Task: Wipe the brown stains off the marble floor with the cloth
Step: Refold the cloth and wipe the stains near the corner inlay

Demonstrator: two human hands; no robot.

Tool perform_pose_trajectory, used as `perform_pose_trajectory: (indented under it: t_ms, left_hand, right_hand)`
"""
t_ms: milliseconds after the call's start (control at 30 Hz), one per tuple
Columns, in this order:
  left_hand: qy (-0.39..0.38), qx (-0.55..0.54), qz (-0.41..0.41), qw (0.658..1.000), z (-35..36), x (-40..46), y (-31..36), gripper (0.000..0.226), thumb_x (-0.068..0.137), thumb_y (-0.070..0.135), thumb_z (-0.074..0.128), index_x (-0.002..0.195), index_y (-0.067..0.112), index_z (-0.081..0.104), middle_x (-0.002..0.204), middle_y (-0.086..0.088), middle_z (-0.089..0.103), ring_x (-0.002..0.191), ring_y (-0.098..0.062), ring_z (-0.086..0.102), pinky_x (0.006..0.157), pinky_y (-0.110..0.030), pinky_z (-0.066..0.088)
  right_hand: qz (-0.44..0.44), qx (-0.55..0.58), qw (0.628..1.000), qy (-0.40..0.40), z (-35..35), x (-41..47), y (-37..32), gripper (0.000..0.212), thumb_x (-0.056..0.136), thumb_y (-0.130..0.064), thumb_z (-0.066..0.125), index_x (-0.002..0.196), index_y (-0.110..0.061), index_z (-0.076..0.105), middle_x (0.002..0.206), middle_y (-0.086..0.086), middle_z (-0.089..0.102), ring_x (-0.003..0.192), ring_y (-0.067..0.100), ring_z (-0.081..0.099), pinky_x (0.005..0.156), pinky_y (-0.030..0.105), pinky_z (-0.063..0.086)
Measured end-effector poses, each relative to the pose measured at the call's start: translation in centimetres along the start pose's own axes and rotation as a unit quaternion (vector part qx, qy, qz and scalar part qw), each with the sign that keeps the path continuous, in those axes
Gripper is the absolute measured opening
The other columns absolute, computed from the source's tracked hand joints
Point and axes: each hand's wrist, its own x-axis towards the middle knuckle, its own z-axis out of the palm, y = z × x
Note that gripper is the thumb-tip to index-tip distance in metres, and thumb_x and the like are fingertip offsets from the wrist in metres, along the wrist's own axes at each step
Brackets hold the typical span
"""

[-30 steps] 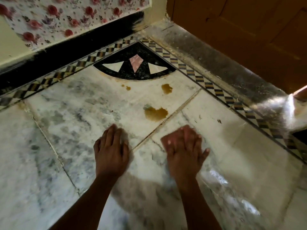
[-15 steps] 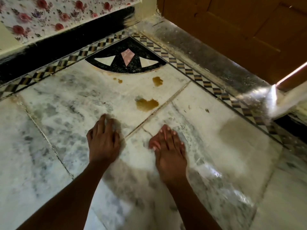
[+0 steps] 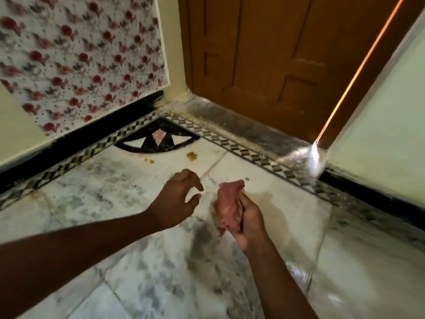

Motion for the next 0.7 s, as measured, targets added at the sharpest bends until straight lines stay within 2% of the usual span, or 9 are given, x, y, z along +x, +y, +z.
perform_pose_trajectory:
  t_ms: [100,167,233,267,400,500,567,633,700]
  left_hand:
    - [-0.052,-0.037,0.045,0.997,-3.1,0.0,5.1,0.012,0.094,0.026,0.07,0.106,0.025,0.071,0.111,0.011,0.062,0.108,-0.006,0.06,0.093,-0.019,0.046]
    - [-0.081,-0.067,0.043,0.993,-4.1,-1.0,7.8,0.015,0.092,0.024,0.079,0.105,0.027,0.073,0.108,0.013,0.064,0.108,-0.006,0.062,0.086,-0.017,0.047]
    - [-0.098,-0.086,0.059,0.99,-3.9,-2.4,9.9,0.022,0.087,0.026,0.086,0.104,0.026,0.073,0.107,0.011,0.066,0.108,-0.007,0.062,0.085,-0.021,0.049]
    - [-0.104,-0.084,0.083,0.987,-3.4,-3.2,10.6,0.025,0.085,0.029,0.087,0.104,0.025,0.073,0.107,0.01,0.066,0.107,-0.007,0.062,0.087,-0.023,0.05]
    - [-0.059,-0.056,0.138,0.987,-0.9,-5.3,12.7,0.026,0.087,0.03,0.082,0.106,0.024,0.065,0.101,0.011,0.061,0.098,-0.01,0.058,0.09,-0.036,0.051]
    - [-0.032,-0.073,0.136,0.988,-0.4,-5.5,13.6,0.024,0.088,0.023,0.081,0.104,0.022,0.064,0.1,0.009,0.06,0.093,-0.01,0.057,0.084,-0.036,0.051]
    - [-0.044,-0.074,0.144,0.986,-0.8,-5.1,13.8,0.019,0.089,0.017,0.081,0.101,0.018,0.067,0.101,0.006,0.065,0.093,-0.01,0.061,0.083,-0.03,0.052]
    - [-0.051,-0.074,0.138,0.986,-1.5,-4.4,13.8,0.011,0.088,0.01,0.08,0.094,0.014,0.072,0.096,0.003,0.07,0.088,-0.008,0.066,0.078,-0.023,0.053]
    - [-0.04,-0.076,0.118,0.989,-2.0,-4.0,13.6,0.011,0.088,0.004,0.078,0.087,0.014,0.073,0.09,0.004,0.072,0.082,-0.004,0.068,0.071,-0.024,0.054]
  right_hand:
    - [-0.005,0.005,1.0,0.01,0.2,-3.3,-2.4,0.049,0.109,-0.04,0.05,0.123,0.001,0.074,0.098,0.019,0.076,0.072,0.027,0.071,0.058,0.031,0.06]
    - [-0.014,0.031,0.999,0.008,0.4,-5.0,-3.0,0.05,0.109,-0.04,0.051,0.125,0.002,0.073,0.115,0.022,0.077,0.086,0.03,0.075,0.075,0.038,0.063]
    - [-0.007,0.059,0.998,0.003,0.6,-6.2,-3.2,0.053,0.107,-0.044,0.055,0.135,-0.002,0.069,0.128,0.018,0.073,0.11,0.031,0.069,0.104,0.046,0.054]
    - [-0.006,0.08,0.997,-0.004,0.7,-6.7,-3.2,0.053,0.106,-0.046,0.055,0.137,-0.005,0.068,0.126,0.015,0.071,0.114,0.03,0.066,0.109,0.048,0.05]
    - [-0.022,0.094,0.995,-0.033,0.7,-8.7,-3.8,0.047,0.107,-0.049,0.051,0.11,-0.009,0.076,0.099,0.013,0.072,0.095,0.027,0.066,0.1,0.045,0.047]
    - [-0.023,0.057,0.998,-0.033,1.0,-9.8,-4.4,0.049,0.105,-0.055,0.05,0.106,-0.012,0.074,0.095,0.012,0.07,0.083,0.025,0.062,0.077,0.041,0.044]
    - [-0.021,0.081,0.996,-0.036,1.4,-10.6,-4.9,0.047,0.105,-0.05,0.051,0.115,-0.01,0.072,0.11,0.015,0.067,0.094,0.026,0.064,0.083,0.04,0.048]
    - [-0.022,0.108,0.993,-0.042,1.6,-11.5,-5.4,0.051,0.108,-0.044,0.049,0.134,-0.004,0.067,0.129,0.019,0.064,0.117,0.031,0.064,0.098,0.043,0.052]
    - [-0.033,0.089,0.994,-0.048,1.7,-12.2,-5.7,0.048,0.11,-0.04,0.048,0.134,-0.004,0.068,0.131,0.02,0.071,0.126,0.034,0.066,0.097,0.05,0.056]
